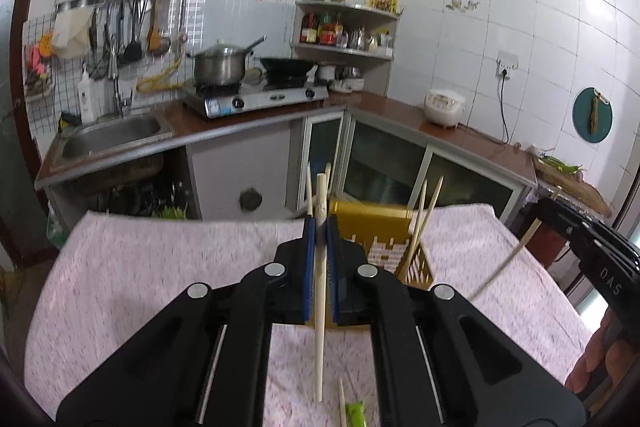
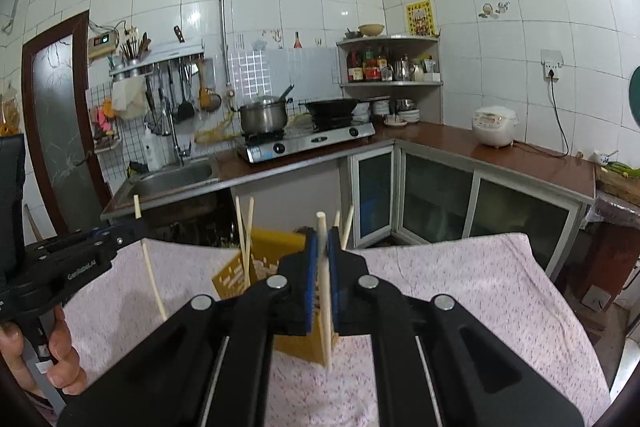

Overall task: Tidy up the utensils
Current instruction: 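Lift both held chopsticks and carry them over the yellow holder, then lower both chopsticks into the yellow holder and open both tools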

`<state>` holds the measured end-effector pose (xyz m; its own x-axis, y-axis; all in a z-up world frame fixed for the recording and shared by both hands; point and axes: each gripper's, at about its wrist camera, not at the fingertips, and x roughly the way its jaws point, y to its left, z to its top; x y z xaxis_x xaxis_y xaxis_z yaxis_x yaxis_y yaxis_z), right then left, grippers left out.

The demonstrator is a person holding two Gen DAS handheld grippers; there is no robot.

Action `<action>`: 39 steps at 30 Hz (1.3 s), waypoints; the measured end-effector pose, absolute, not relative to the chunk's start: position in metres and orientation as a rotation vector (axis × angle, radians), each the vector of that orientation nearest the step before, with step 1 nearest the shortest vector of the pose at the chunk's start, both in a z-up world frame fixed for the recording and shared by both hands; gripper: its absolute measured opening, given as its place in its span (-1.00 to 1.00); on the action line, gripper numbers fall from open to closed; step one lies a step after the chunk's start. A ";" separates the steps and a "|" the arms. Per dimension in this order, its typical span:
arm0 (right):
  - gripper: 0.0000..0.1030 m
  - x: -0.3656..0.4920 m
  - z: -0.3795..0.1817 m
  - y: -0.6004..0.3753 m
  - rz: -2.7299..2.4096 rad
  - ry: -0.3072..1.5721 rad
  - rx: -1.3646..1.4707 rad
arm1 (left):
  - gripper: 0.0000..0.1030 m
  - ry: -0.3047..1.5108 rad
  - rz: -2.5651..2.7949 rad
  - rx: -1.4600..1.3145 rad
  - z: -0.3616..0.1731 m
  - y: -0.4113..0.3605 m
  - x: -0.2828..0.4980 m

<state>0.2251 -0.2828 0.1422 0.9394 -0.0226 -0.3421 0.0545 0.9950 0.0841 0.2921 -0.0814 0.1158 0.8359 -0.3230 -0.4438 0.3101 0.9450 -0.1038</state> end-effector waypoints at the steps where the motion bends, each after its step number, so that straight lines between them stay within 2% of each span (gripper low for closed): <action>1: -0.88 0.226 0.148 -0.282 -0.041 0.342 0.086 | -0.91 0.465 -0.332 -0.021 0.121 -0.084 0.294; 9: -0.88 0.248 0.187 -0.280 -0.031 0.301 0.087 | -0.91 0.417 -0.314 -0.019 0.167 -0.097 0.328; 20: -0.88 0.298 0.195 -0.279 -0.042 0.286 0.093 | -0.91 0.352 -0.306 -0.043 0.196 -0.102 0.372; 29: -0.89 0.323 0.156 -0.278 -0.026 0.337 0.075 | -0.91 0.341 -0.349 -0.056 0.158 -0.117 0.391; 39: -0.89 0.337 0.107 -0.289 -0.016 0.422 0.104 | -0.91 0.418 -0.356 -0.010 0.102 -0.126 0.407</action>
<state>0.3370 -0.2888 0.1073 0.9124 0.0065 -0.4092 0.0366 0.9946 0.0974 0.4070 -0.1263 0.1017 0.8529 -0.3403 -0.3960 0.3362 0.9382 -0.0821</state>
